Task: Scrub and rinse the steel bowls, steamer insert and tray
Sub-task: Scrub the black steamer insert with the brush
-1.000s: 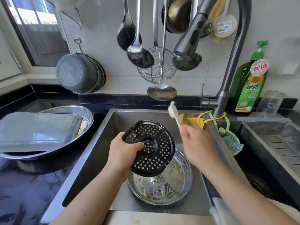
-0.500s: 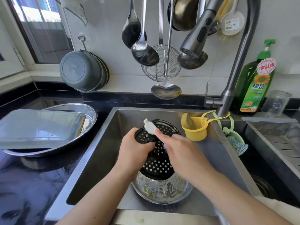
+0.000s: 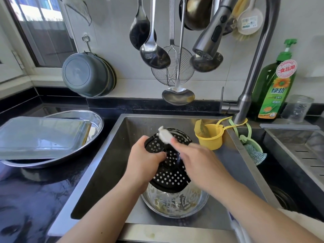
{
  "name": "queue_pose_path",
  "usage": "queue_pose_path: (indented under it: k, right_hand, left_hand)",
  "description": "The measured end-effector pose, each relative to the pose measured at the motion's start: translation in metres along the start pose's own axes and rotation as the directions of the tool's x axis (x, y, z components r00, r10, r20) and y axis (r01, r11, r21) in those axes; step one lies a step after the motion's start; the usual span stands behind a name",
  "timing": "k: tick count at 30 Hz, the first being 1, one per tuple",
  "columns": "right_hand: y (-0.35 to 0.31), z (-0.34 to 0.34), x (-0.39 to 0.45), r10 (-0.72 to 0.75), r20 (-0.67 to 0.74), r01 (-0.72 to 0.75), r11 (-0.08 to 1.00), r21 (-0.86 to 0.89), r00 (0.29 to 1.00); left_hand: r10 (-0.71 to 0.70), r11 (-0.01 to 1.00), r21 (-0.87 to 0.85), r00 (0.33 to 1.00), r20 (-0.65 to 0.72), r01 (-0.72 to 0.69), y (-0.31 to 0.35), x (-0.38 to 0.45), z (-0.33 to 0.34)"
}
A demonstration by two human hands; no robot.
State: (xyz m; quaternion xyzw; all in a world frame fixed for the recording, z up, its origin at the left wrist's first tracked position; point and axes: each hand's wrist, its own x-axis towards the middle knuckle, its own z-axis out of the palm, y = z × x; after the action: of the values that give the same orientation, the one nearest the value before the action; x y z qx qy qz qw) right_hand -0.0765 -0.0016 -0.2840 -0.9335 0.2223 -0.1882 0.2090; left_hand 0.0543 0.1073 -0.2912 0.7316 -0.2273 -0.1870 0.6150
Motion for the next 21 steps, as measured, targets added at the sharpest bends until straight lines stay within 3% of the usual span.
queue_pose_path:
  k: [2,5,9,13,17,21]
  right_hand:
    - [-0.005,0.004,-0.002,-0.042,0.008,0.042,0.999,-0.001,0.999]
    - [0.009,-0.003,0.01,0.079,-0.072,-0.083,0.996,-0.042,0.994]
    - [-0.006,0.003,-0.004,-0.04,0.016,0.039,0.999,0.022,0.999]
    - [0.009,-0.009,0.01,0.115,-0.081,-0.12,0.99,-0.069,0.99]
    - [-0.007,-0.003,-0.002,-0.023,0.054,0.023,1.0,-0.002,0.998]
    - [0.011,-0.012,0.01,0.11,-0.076,-0.115,0.991,-0.072,0.991]
  left_hand:
    - [-0.008,1.0,-0.021,1.0,-0.004,0.008,0.0,0.001,-0.001]
    - [-0.007,0.999,-0.041,1.0,0.001,0.007,0.0,0.003,-0.002]
    - [0.006,0.999,-0.031,1.0,0.024,-0.006,-0.001,0.0,0.0]
    - [0.029,0.999,-0.021,0.999,0.015,-0.028,-0.001,0.002,0.0]
    - [0.043,0.999,0.002,0.999,0.012,-0.043,-0.001,0.001,-0.001]
    - [0.062,0.998,0.008,0.998,0.011,-0.062,0.0,0.002,0.0]
